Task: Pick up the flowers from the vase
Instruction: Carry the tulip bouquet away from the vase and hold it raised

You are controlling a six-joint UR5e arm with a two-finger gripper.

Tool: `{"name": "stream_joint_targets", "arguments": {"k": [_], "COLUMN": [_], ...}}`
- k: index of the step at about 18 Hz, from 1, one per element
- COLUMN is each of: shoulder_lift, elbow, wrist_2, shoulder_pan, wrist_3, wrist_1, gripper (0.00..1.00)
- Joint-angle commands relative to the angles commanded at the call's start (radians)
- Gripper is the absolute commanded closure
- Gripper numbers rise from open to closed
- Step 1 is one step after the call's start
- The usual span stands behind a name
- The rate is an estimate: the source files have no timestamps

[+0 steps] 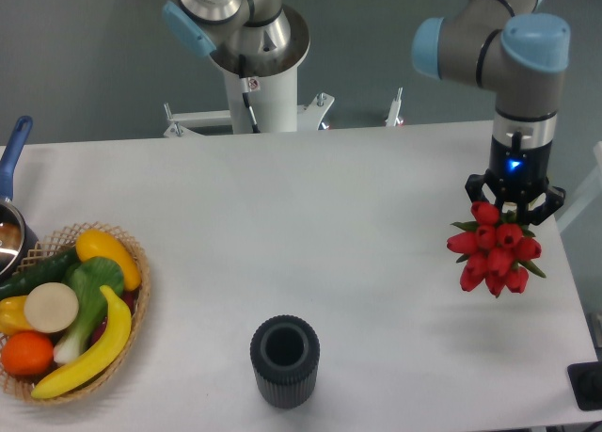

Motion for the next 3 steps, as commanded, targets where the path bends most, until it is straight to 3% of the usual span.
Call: {"name": "stream_joint_targets", "arguments": {"k": [3], "shoulder_lift": [-0.02], "elbow": [0.054], "wrist_2": [0.044], "shoulder_pan": [-0.006], "wrist_3": [-0.002], "wrist_1": [-0.12], "gripper": [1.0]}}
